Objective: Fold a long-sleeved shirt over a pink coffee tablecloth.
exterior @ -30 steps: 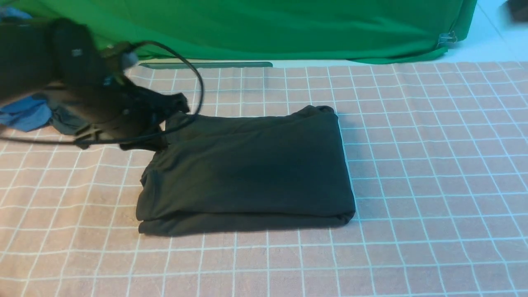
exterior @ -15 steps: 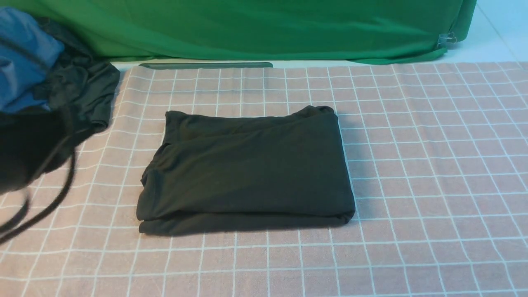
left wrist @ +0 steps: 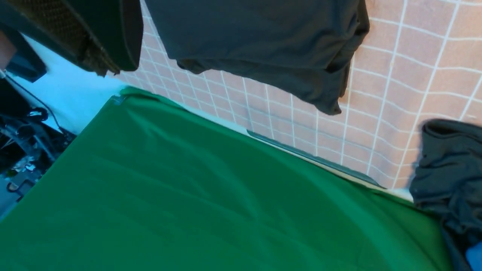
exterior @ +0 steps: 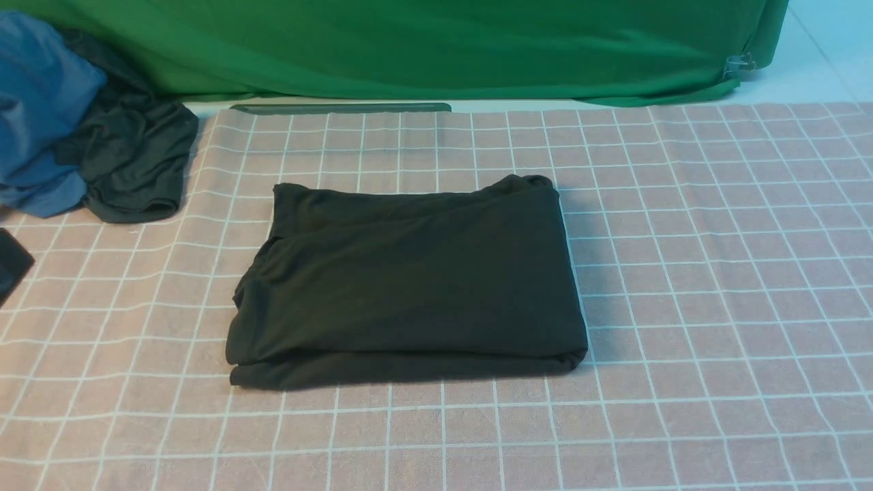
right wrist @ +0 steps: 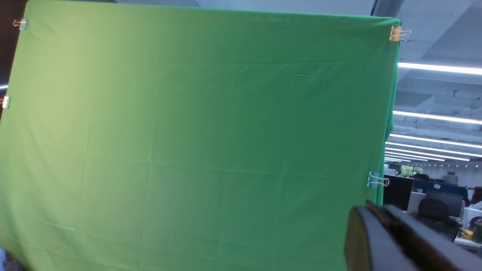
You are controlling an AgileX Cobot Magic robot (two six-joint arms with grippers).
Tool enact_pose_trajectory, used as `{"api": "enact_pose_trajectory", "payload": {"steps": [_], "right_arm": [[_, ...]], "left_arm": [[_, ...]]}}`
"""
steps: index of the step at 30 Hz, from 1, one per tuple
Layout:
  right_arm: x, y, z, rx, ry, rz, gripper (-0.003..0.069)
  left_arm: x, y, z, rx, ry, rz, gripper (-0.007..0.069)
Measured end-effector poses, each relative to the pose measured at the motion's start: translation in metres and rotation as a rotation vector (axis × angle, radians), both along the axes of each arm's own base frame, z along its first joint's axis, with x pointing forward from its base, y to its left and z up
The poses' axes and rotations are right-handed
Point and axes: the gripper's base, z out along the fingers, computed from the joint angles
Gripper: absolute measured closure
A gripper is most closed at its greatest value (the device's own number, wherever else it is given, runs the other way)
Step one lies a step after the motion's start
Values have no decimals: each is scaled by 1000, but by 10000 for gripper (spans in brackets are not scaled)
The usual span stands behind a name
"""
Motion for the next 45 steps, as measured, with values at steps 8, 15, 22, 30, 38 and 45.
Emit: {"api": "enact_pose_trajectory", "payload": {"steps": [8,15,22,30,38,45], "right_arm": [[0,0,0,11,2,5,599],[0,0,0,11,2,5,573],[0,0,0,11,0,5,550],[0,0,0,10,0,5,523],[0,0,0,10,0,4,507],[0,0,0,9,2,4,475]], "left_arm": [[-2,1,1,18,-14,2,592],[-2,1,1,29,-17,1,592],[-2,1,1,32,-17,1,592],[-3,6,-6,124,-50,55,592],[-5,14,-93,209,-153,204,592],[-5,16,-142,230,19,216,592]]}}
